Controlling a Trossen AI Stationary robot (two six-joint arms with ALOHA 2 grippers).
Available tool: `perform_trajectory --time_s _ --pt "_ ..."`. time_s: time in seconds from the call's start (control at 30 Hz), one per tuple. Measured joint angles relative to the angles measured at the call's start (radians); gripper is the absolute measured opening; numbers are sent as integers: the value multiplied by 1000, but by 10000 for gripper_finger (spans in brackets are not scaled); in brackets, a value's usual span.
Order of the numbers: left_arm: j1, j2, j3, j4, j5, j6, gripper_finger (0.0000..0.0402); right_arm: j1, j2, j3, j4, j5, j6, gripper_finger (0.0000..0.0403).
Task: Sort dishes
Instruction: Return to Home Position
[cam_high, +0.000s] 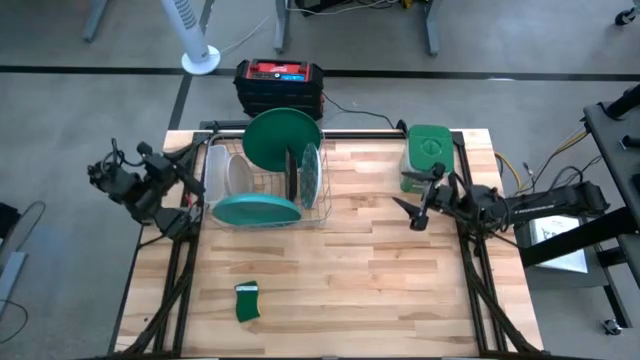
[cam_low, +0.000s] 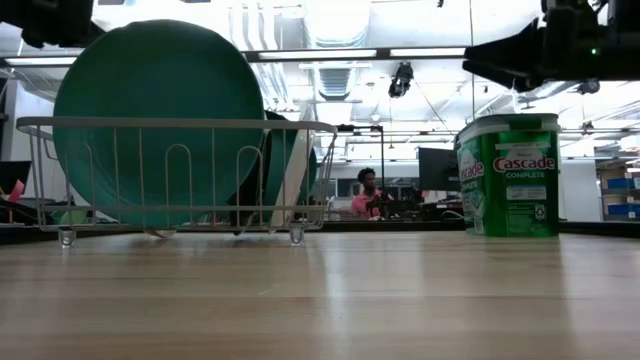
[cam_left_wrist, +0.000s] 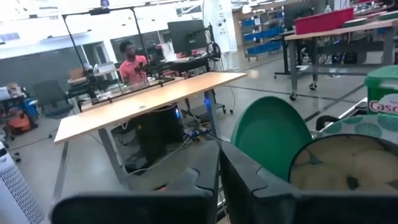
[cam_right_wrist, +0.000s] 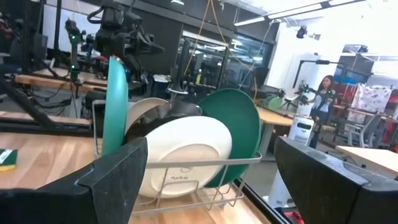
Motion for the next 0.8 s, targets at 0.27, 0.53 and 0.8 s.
perform_trajectory --time_s 0.27,0.53,0.8 --pt "0 -88 -10 -37 21 -15 1 23 -21 -73 149 -53 -119 315" --pt "1 -89 -9 -88 -10 -15 0 104 -171 -71 60 -70 -246 291" --pt "22 -89 -8 -107 -15 -16 0 145 -372 -71 -175 -62 -246 276"
